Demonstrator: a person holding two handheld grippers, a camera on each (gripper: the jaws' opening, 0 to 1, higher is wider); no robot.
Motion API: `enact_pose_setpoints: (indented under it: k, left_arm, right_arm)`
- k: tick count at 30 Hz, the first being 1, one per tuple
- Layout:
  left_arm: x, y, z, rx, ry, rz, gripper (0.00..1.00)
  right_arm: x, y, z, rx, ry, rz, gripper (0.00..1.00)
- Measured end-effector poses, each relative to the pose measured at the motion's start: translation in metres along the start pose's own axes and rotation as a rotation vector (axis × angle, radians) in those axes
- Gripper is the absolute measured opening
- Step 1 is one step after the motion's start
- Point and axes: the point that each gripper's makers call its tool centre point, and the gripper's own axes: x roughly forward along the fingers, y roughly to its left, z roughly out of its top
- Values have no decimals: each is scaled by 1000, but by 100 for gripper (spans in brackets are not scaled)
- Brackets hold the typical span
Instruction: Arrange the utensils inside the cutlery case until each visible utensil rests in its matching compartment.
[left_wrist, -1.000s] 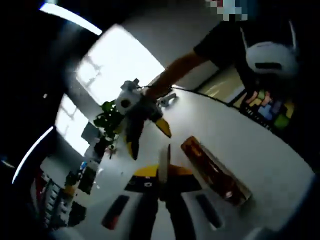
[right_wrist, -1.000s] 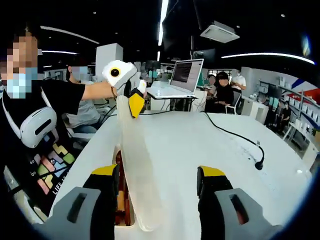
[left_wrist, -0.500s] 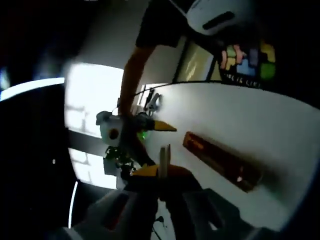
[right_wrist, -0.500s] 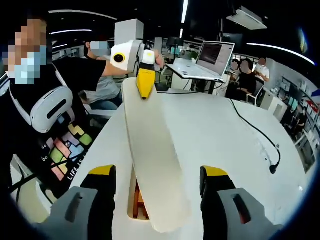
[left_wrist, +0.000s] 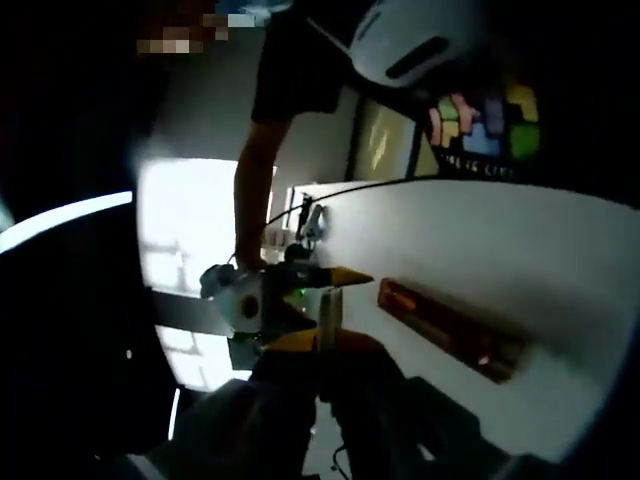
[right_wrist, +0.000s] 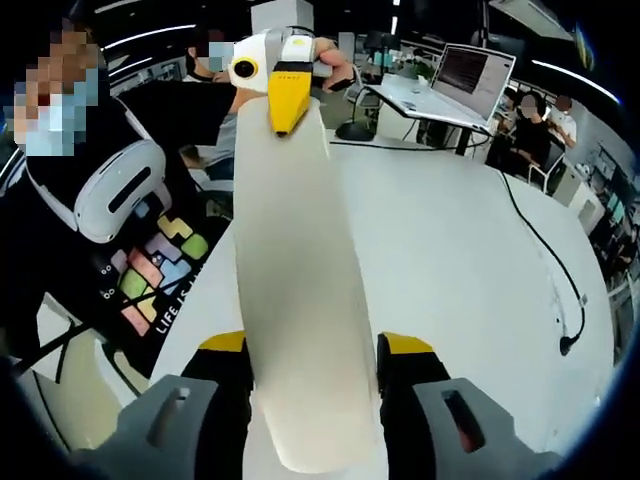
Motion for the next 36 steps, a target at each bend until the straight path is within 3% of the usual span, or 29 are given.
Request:
enact_pose_setpoints:
  k: [9, 17, 23, 36]
  left_arm:
    - [-2, -13, -3, -26, 10, 10, 2]
    - [7, -34, -7, -38, 9, -7, 2]
    - [6, -44, -14, -56, 16, -4, 2]
    - [8, -52, -16, -73, 22, -7, 2]
  right_arm:
    - [5, 1, -4, 17, 33, -29, 48]
    - [23, 4, -23, 35, 95, -27, 48]
    - [27, -9, -26, 42, 89, -47, 48]
    - [33, -7, -30, 59, 106, -44, 47]
